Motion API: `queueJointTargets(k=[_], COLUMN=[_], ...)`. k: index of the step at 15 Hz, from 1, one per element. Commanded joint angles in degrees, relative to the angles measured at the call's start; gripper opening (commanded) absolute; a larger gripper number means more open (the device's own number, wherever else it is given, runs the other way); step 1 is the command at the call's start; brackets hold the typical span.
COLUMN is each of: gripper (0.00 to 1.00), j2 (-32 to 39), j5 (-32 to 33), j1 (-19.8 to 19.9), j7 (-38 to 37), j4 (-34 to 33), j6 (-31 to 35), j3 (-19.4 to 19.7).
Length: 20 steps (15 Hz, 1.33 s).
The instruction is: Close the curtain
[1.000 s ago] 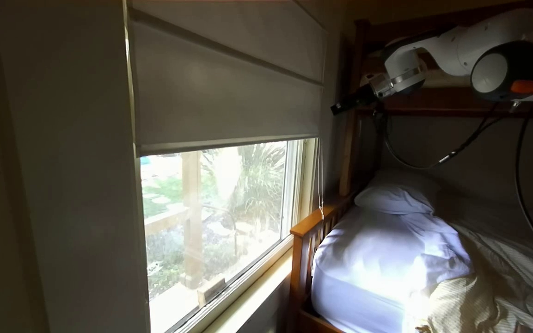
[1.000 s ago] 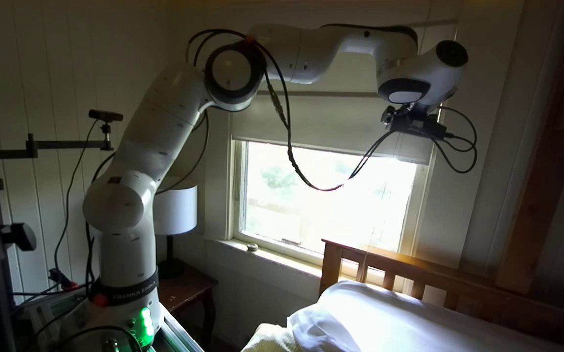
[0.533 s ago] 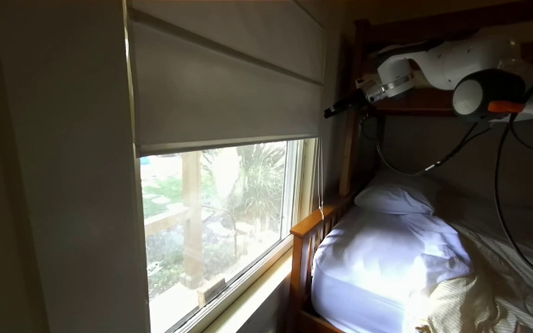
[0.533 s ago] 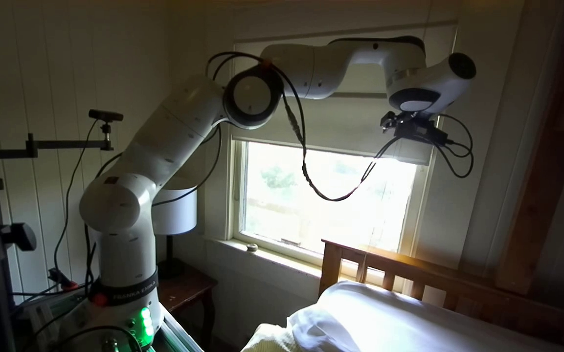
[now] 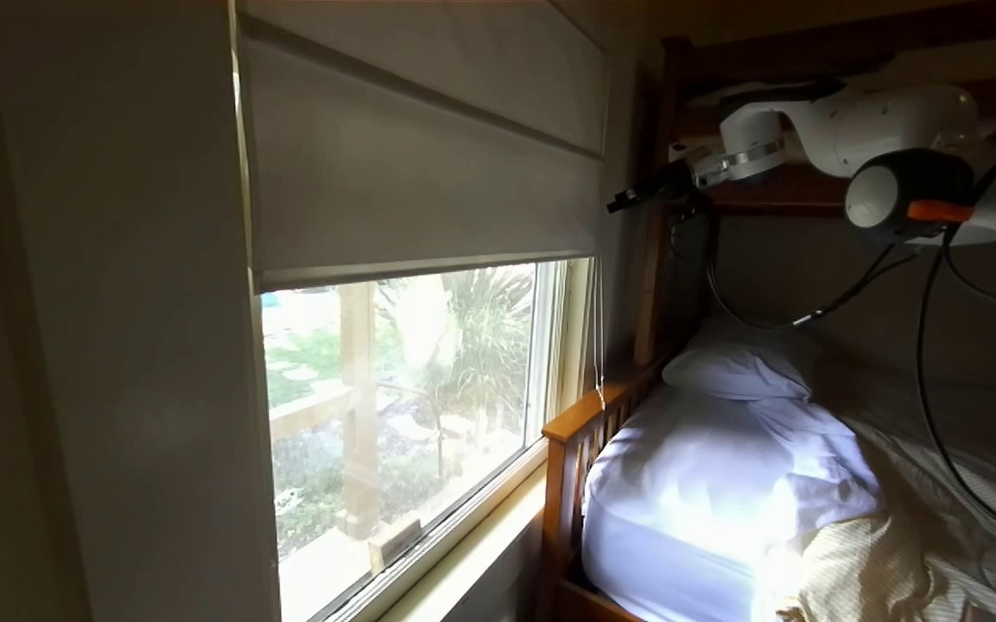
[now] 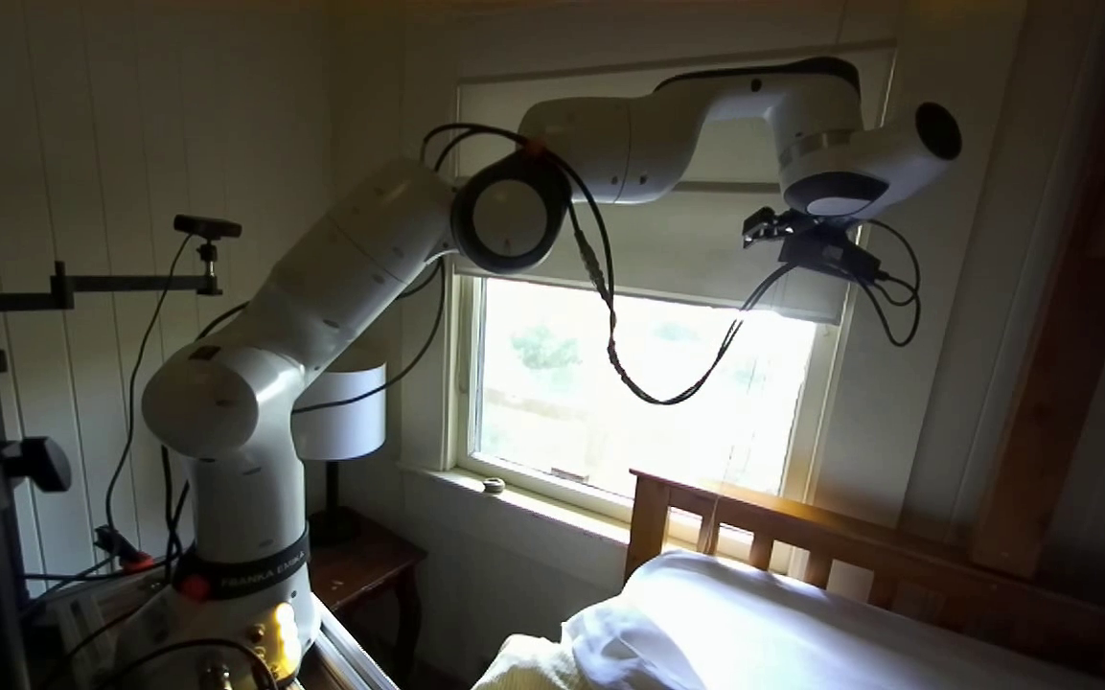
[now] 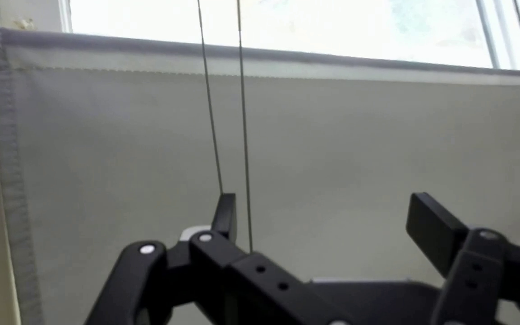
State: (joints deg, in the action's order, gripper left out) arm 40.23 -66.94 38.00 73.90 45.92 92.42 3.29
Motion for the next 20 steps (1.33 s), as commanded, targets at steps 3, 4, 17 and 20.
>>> queueJointTargets(k=[3, 4, 17, 20], gripper=[0.72, 0.85, 0.98, 0.67], j2=[2.7, 2.6, 8.7, 9.5], j5=[-2.0, -1.8, 0.8, 0.6], j1=[2.3, 2.2, -2.6, -2.4], j7=[-1.1, -1.4, -7.7, -8.2], j4=[-4.4, -4.3, -13.0, -14.0], j6=[-5.6, -5.0, 6.6, 6.5], j3=[-2.3, -2.3, -2.0, -2.1])
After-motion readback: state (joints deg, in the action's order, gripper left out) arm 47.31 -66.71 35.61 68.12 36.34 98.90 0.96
